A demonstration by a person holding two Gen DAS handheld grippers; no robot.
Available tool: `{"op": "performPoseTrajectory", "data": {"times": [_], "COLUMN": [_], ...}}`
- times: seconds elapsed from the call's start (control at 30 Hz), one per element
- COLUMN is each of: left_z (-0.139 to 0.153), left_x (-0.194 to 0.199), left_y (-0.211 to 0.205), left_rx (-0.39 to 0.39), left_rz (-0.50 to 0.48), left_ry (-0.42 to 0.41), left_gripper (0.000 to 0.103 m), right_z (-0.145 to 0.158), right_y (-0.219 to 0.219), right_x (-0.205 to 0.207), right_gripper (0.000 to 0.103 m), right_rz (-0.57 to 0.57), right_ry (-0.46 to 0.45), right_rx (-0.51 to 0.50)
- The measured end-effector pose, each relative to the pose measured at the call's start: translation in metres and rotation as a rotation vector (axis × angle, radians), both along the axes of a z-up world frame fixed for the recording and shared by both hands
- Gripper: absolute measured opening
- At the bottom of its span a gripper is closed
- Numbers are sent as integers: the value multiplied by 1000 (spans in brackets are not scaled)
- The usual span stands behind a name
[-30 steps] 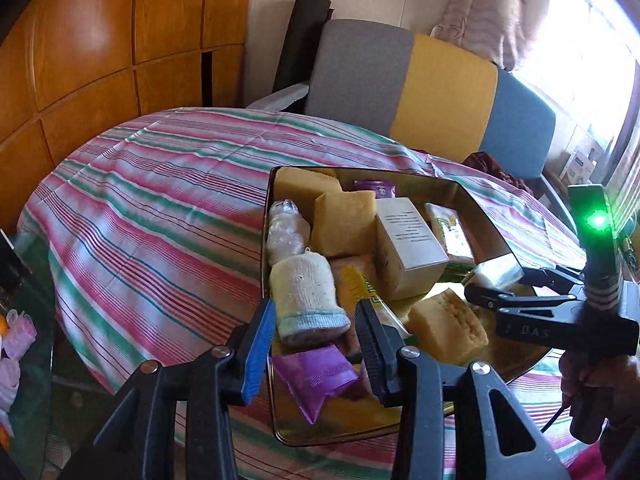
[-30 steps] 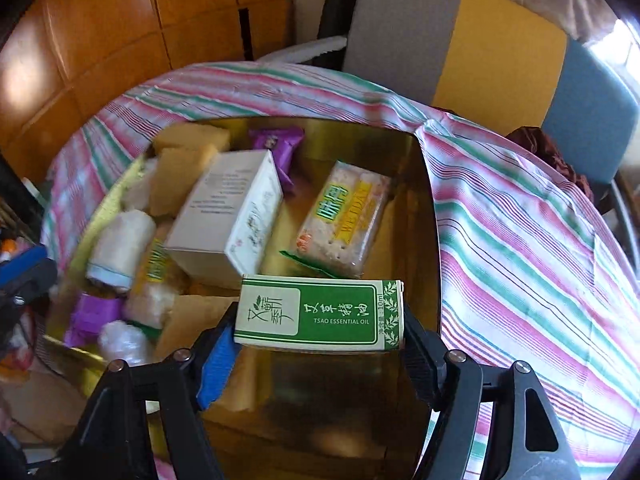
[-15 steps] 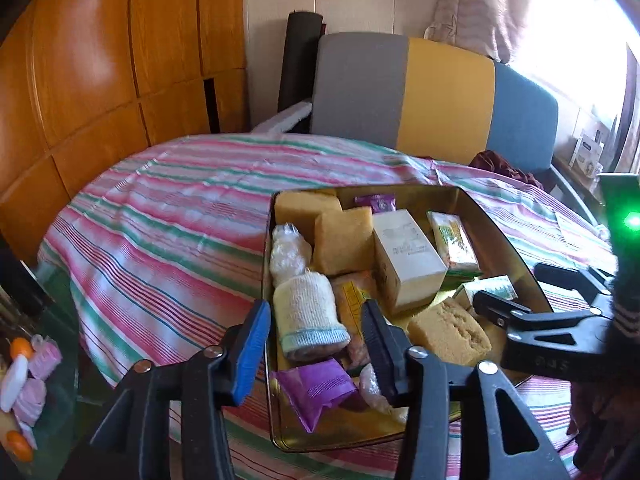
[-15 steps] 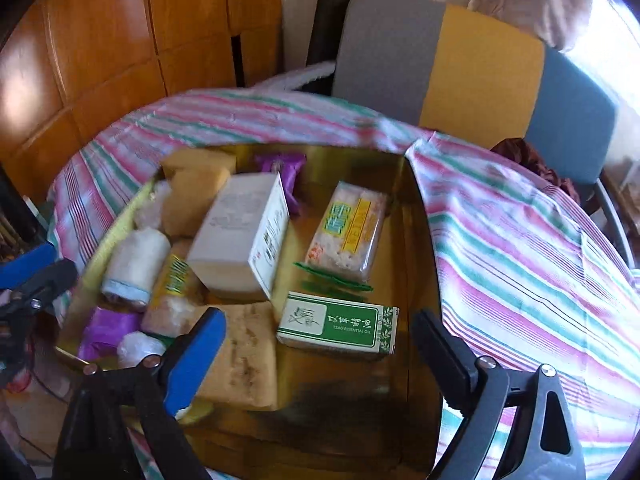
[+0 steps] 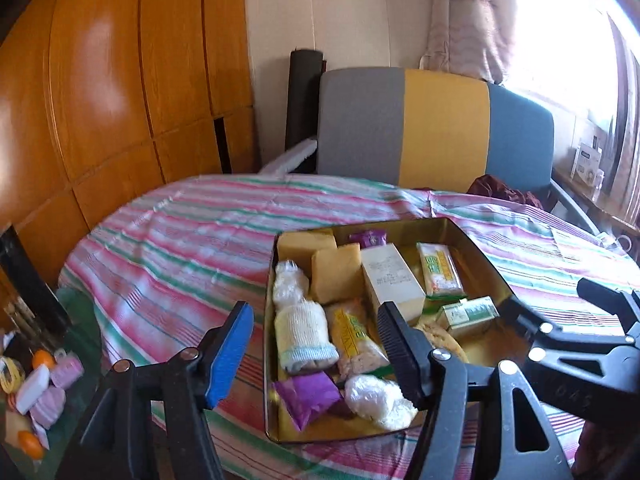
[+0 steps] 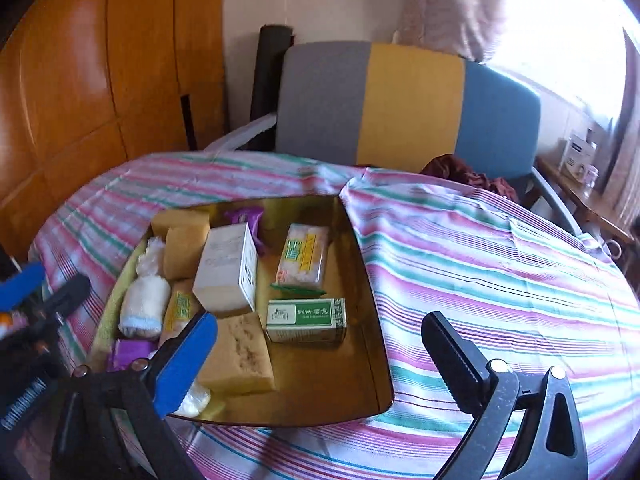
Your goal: Organize objects
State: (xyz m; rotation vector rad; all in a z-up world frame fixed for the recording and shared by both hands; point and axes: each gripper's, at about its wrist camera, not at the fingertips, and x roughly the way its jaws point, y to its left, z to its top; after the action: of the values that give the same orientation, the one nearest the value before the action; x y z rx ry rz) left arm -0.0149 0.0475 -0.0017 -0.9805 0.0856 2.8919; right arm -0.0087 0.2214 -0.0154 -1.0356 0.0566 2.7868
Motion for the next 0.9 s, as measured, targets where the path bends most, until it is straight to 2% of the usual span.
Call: {"op": "performPoseTrajectory", "data": {"times": [0.1,0.27,0.9], "left_z": [-6,-13,-12], "left_x": [1,5,2], "left_y": [-1,3,-4], "left_rx": [34,37,80], "left_rz": [-2,-7,11], "left_ry": [-38,-55,-69], "left_gripper": [65,63,63], "right_z": [4,4,4], "right_y": [-1,-4,-11], "right_x": [4,10,5], "right_gripper": [103,103,103], "right_rz": [-15,-17,-14], "right_ry": [18,21,17], "right_rx": [6,-16,6]}}
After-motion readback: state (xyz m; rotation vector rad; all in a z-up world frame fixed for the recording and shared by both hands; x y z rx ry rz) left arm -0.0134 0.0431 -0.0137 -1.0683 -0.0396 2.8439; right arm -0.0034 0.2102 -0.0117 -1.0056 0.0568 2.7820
